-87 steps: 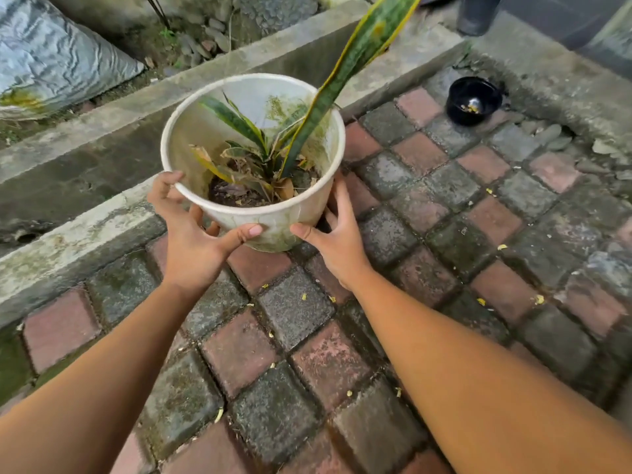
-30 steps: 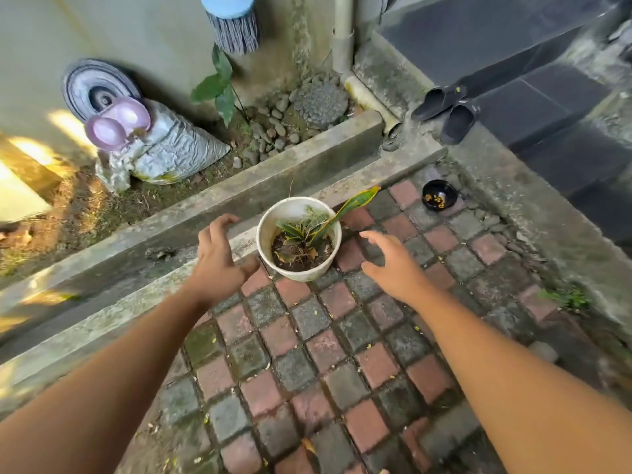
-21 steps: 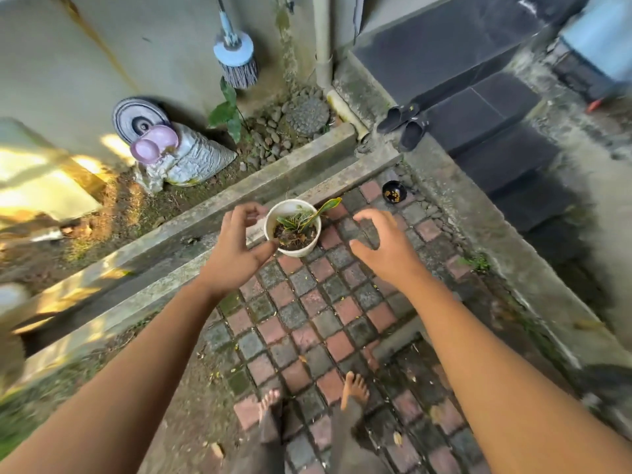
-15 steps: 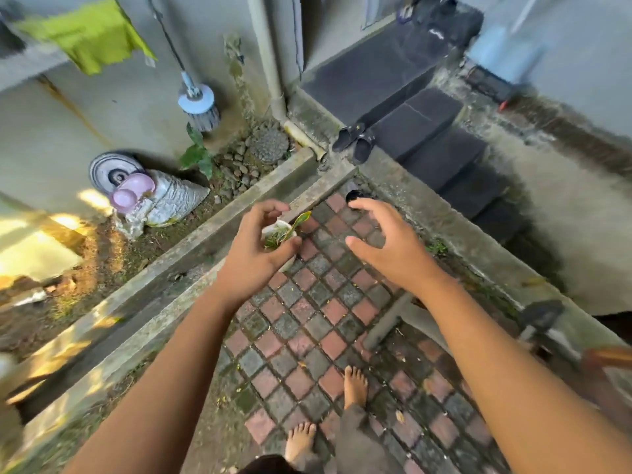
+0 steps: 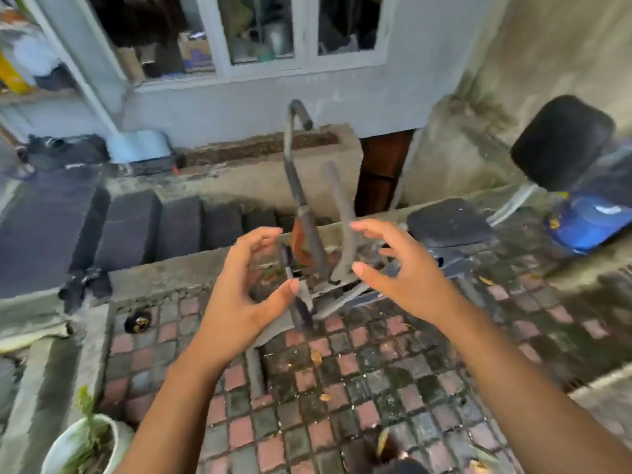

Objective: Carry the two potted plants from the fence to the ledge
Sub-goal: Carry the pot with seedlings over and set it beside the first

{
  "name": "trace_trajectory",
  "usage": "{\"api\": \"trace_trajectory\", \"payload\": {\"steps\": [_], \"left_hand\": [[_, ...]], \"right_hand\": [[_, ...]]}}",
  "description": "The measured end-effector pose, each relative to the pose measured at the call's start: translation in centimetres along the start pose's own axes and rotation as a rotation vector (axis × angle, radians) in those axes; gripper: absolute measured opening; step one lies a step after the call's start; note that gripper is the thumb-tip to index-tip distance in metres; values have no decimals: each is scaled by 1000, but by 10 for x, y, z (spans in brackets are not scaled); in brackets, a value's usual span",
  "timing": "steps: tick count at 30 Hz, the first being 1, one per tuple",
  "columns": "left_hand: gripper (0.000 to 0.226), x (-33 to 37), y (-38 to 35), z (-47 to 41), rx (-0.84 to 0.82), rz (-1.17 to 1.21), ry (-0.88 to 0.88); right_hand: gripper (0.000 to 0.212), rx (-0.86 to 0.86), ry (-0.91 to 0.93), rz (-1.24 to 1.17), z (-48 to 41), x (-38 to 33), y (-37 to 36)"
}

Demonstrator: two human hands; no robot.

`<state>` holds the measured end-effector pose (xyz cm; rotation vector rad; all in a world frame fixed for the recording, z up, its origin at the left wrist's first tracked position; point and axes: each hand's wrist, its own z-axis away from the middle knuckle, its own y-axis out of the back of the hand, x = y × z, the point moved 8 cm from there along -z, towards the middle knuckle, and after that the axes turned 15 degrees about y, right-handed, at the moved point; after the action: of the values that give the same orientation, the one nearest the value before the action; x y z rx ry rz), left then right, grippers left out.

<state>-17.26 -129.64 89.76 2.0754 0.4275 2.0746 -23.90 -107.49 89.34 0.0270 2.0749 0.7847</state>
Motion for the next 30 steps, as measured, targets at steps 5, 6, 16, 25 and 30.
{"api": "trace_trajectory", "payload": {"steps": [5, 6, 16, 25, 30], "left_hand": [[52, 88, -194, -26, -340, -13, -164], [51, 102, -236, -28, -410, -10, -188], [50, 209, -600, -32, -904, 49, -225], [67, 250, -846, 18, -1280, 2, -222], [70, 261, -966, 31, -1410, -62, -200]], "right_hand": [[49, 322, -182, 92, 138, 47, 166], [51, 383, -217, 109, 167, 56, 196], [46, 755, -512, 387, 417, 104, 429], [59, 1001, -857, 473, 591, 148, 535], [59, 1191, -949, 450, 664, 165, 590]]}}
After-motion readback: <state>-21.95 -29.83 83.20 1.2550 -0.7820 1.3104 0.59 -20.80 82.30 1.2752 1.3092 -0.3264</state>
